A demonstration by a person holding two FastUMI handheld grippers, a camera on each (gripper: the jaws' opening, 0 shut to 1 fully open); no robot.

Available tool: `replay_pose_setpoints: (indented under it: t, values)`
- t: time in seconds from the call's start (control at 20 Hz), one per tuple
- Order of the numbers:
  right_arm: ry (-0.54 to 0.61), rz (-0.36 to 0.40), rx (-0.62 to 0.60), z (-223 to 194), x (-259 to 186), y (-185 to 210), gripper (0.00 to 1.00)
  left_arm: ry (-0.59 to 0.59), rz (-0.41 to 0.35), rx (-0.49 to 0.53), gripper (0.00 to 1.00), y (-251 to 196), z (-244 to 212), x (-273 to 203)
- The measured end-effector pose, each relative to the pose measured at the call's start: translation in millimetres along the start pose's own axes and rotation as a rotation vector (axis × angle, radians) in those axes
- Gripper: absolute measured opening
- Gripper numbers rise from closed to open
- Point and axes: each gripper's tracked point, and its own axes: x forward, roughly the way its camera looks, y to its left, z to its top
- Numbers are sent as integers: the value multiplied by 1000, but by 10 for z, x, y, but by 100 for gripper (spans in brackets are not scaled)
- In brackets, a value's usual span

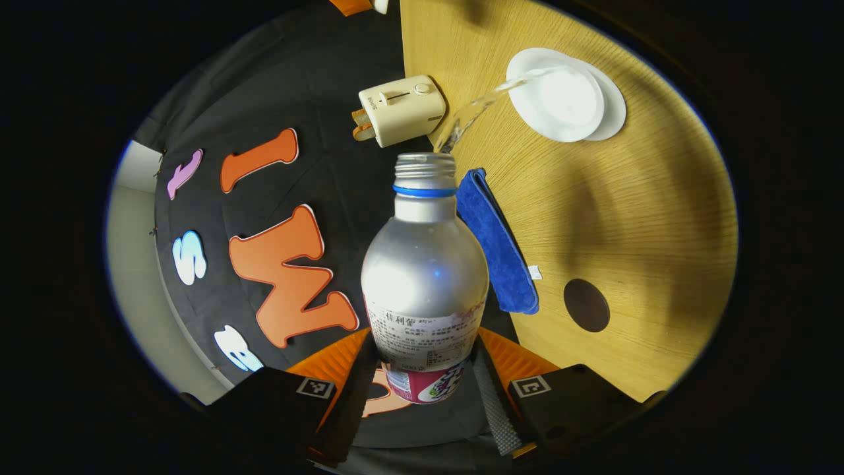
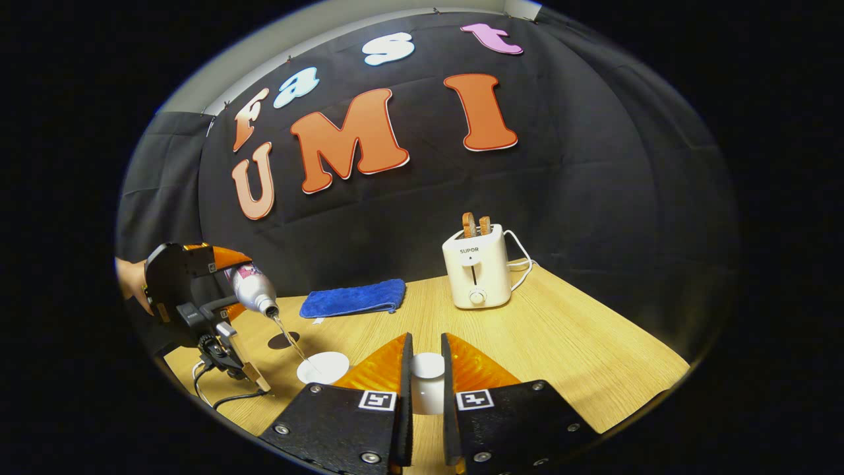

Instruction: Open the teacup lid with one hand, grasp the water bottle and pour water into the teacup with the other hand; after pouring, place the water bottle on the coaster and then close the teacup lid.

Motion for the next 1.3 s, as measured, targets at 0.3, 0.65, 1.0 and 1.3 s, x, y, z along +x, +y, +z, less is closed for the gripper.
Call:
replay_pose_setpoints:
  t: [0.3,0.65,1.0,1.3]
  values:
    - [-2,4,-7,13,0,18,19,-2,40,30,82,230,-23,-14]
    - [3,3,-2,-18,0,-2,19,5,26,58,81,143,-21,45]
    - [22,5,-11,-117,12,9,19,-15,12,120,82,-18,91,51]
    - [32,14,-14,-171,-1,37,19,-31,10,152,81,-65,185,54]
